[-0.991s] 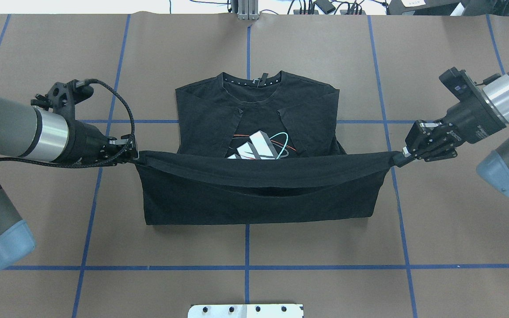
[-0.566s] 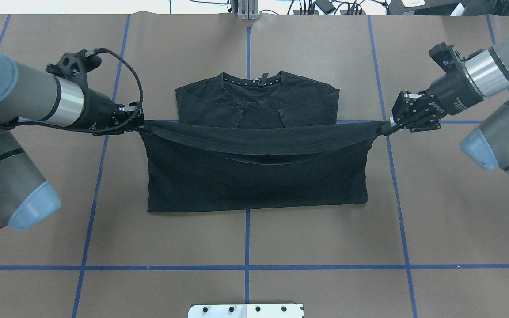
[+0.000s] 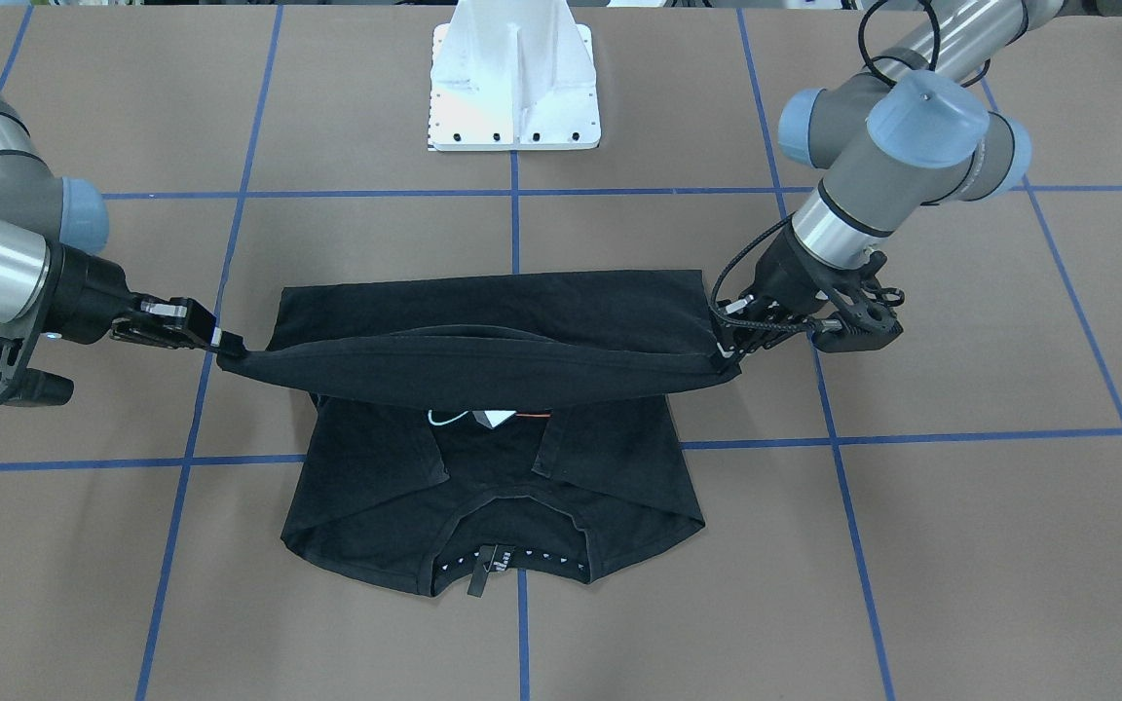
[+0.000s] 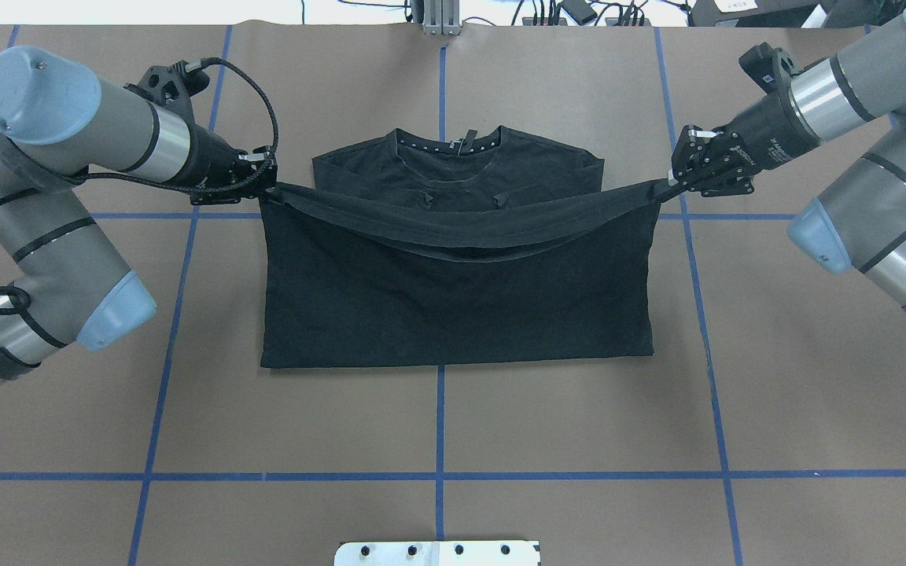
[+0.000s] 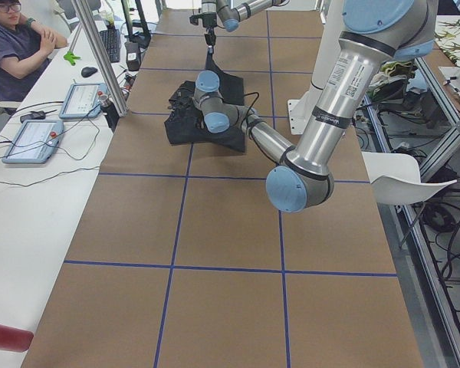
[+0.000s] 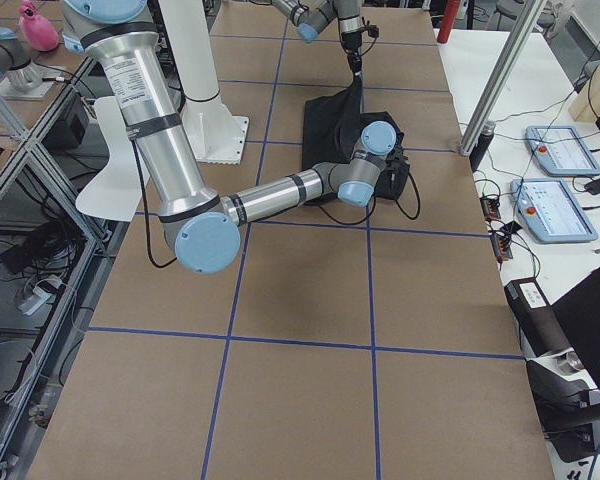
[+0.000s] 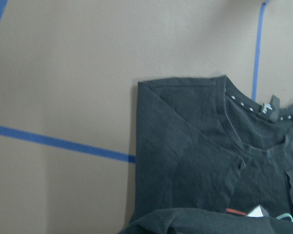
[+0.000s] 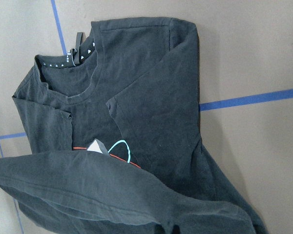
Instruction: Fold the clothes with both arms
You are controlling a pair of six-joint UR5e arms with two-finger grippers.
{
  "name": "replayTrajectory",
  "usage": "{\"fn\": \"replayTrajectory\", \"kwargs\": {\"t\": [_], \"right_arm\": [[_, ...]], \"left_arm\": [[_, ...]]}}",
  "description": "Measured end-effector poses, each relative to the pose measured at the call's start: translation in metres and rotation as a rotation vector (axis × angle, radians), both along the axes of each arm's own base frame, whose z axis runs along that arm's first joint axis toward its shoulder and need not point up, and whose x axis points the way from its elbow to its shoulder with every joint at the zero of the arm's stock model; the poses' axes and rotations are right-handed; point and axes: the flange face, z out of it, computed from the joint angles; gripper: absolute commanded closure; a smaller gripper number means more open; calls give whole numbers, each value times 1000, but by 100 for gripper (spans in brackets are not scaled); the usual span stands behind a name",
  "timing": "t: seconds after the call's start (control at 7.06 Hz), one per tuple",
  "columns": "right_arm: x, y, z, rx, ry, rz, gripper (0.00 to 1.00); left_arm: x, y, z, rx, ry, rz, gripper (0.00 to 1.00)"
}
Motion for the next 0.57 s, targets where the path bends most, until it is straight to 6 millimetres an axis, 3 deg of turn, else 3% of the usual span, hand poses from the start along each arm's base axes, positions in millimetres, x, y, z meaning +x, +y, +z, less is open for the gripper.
{"fn": "replayTrajectory", "kwargs": {"t": [0.28, 0.57], "right_arm": [[-9, -24, 3, -6, 23, 38, 100], [-3, -39, 8, -13, 42, 79, 100]], "left_arm": [[3, -17, 7, -12, -17, -21, 100], [16, -43, 6, -16, -22, -35, 100]]}}
